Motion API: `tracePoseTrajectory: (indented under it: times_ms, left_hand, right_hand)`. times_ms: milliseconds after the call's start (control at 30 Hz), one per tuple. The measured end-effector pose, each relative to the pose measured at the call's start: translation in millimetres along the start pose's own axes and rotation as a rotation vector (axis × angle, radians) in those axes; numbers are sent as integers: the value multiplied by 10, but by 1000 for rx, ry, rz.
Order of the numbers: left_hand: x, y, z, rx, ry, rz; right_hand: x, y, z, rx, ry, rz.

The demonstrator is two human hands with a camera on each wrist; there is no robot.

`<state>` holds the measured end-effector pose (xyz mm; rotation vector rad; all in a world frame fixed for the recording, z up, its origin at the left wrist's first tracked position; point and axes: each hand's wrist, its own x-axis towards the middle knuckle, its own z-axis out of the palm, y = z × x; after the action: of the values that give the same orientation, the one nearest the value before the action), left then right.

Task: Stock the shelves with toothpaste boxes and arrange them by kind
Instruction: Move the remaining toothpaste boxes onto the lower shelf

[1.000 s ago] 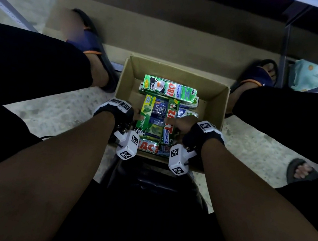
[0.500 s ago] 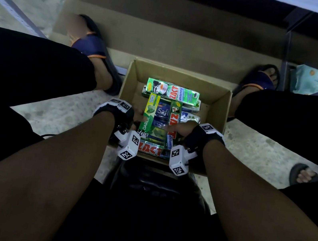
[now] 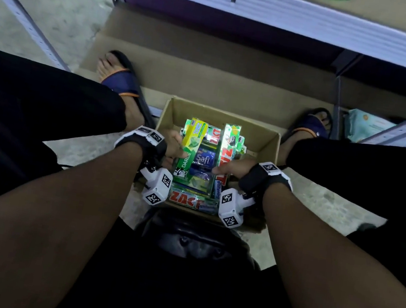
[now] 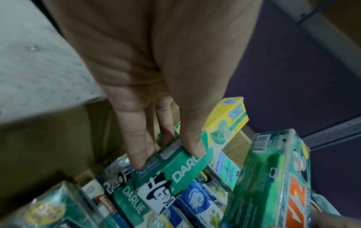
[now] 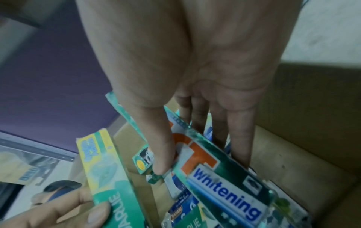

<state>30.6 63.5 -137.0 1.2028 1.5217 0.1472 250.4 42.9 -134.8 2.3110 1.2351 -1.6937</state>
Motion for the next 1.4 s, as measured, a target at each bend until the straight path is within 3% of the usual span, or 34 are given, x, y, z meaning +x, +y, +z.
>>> tracePoseTrajectory:
  times_ms: [167, 400, 533, 667, 767, 1033, 1167, 1400]
  left_hand:
    - [-174, 102, -45, -112, 49, -31]
    - [-424, 240, -158, -133, 109, 87]
    - [-647, 433, -256, -146, 140, 170]
    - [-885, 705, -456, -183, 192, 317]
    - [-1082, 982, -693, -117, 277, 447]
    - [-1367, 1702, -1309, -167, 394, 599]
    - [-1363, 2038, -1612, -126, 438, 624]
    - [-1205, 2386, -2074, -55, 469, 543]
  right_hand:
    - [-152, -55, -107, 60, 70, -107]
    - [-499, -211, -221, 181, 52, -222]
    - [-719, -266, -316, 183, 49, -273]
    - [-936, -366, -397, 240, 145, -396]
    - [-1242, -547, -490, 287, 230, -511]
    - [-1762, -1131, -1014, 395, 260, -704]
    - [-1870, -1476, -1353, 237, 446, -723]
    - [-1859, -1972, -1732, -169, 745, -714]
